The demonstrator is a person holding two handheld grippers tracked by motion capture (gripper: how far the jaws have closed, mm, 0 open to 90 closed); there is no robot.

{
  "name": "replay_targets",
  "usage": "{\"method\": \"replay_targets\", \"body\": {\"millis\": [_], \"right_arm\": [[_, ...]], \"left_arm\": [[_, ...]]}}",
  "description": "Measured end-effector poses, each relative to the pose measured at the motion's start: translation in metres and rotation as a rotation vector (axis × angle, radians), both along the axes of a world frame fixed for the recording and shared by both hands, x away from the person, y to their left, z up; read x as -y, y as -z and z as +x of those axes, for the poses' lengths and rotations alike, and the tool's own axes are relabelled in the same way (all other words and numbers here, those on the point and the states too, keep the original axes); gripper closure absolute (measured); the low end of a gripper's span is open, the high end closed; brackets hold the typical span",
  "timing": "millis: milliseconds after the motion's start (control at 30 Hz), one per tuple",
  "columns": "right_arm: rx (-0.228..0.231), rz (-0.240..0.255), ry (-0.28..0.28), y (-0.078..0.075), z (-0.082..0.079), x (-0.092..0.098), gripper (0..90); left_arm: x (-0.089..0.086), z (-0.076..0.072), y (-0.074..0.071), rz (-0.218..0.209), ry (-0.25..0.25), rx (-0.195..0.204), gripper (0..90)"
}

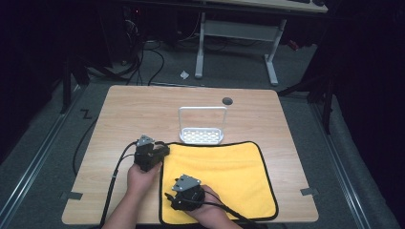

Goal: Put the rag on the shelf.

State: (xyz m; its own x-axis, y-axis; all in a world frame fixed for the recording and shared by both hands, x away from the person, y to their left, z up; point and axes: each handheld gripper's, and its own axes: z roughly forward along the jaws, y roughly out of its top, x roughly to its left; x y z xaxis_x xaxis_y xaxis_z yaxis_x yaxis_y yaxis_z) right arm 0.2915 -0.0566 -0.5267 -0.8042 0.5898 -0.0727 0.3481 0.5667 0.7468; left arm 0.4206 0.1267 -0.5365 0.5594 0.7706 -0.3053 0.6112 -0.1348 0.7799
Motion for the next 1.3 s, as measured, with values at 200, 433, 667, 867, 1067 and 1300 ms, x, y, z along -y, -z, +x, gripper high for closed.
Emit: {"method": "replay_targets", "body": {"millis": [200, 433, 667, 867, 1067, 1300], "right_arm": [[-0.057, 0.013, -0.052, 0.001, -0.009, -0.013, 41.6], [-0.092, 0.012, -0.071, 0.006, -0.013, -0.016, 41.7], [-0.114, 0.02, -0.079, 0.005, -0.016, -0.019, 39.6], [-0.078, 0.007, -0.065, 0.006, -0.016, -0.016, 54.5], [-0.032, -0.009, -0.034, 0.004, -0.017, -0.012, 76.6], [0.064, 0.013, -0.033, -0.01, -0.021, -0.002, 83.0]], "left_arm": [[0.0, 0.0, 0.0, 0.004, -0.002, 0.0, 79.9], [0.001, 0.0, 0.0, 0.007, -0.003, -0.002, 79.8], [0.001, 0.0, 0.0, 0.013, -0.002, -0.005, 79.7], [0.002, 0.0, 0.001, 0.017, -0.003, -0.007, 79.7], [0.002, 0.0, 0.001, 0.017, -0.004, -0.007, 79.7], [0.001, 0.002, 0.001, 0.0, -0.003, -0.021, 79.6]]}}
